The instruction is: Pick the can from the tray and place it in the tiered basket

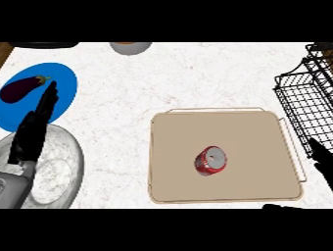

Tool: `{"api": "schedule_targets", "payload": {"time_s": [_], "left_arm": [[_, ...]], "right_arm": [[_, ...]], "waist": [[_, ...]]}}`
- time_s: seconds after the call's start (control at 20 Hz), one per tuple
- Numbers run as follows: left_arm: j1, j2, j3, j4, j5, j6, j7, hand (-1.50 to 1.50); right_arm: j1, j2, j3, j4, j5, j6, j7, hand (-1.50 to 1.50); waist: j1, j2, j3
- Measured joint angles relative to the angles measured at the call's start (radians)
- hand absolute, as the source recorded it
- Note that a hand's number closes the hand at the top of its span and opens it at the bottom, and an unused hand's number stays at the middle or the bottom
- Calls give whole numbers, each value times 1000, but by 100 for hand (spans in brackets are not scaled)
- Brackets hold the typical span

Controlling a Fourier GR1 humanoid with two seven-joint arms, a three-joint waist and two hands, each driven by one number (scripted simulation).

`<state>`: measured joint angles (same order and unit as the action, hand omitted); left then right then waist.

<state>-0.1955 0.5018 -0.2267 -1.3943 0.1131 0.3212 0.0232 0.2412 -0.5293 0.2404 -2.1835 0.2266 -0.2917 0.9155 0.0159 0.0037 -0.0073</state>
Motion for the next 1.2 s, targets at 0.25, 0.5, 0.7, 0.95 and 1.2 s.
{"api": "schedule_targets", "payload": {"time_s": [0.25, 0.5, 0.7, 0.95, 1.2], "left_arm": [[-14, -5, 7, 0, -7, -11, 14, 0], [2, -11, 13, -6, -8, -22, 1, 0], [-9, -8, 18, -10, -13, -26, 24, 0], [13, -14, 25, -13, -21, -26, 13, 0], [14, -13, 39, -13, -28, -31, 22, 0]], "right_arm": [[-199, -5, 29, 1, 17, 82, 212, -150], [-333, 48, 69, 101, 3, 115, 285, -150], [-406, 93, 106, 193, 4, 134, 314, -150], [-457, 132, 132, 270, 4, 159, 327, -150], [-470, 174, 170, 317, 34, 175, 328, -150]], "waist": [[9, 1, 2], [15, 1, 3], [13, 0, 4], [3, -3, 4], [-6, -5, 5]]}}
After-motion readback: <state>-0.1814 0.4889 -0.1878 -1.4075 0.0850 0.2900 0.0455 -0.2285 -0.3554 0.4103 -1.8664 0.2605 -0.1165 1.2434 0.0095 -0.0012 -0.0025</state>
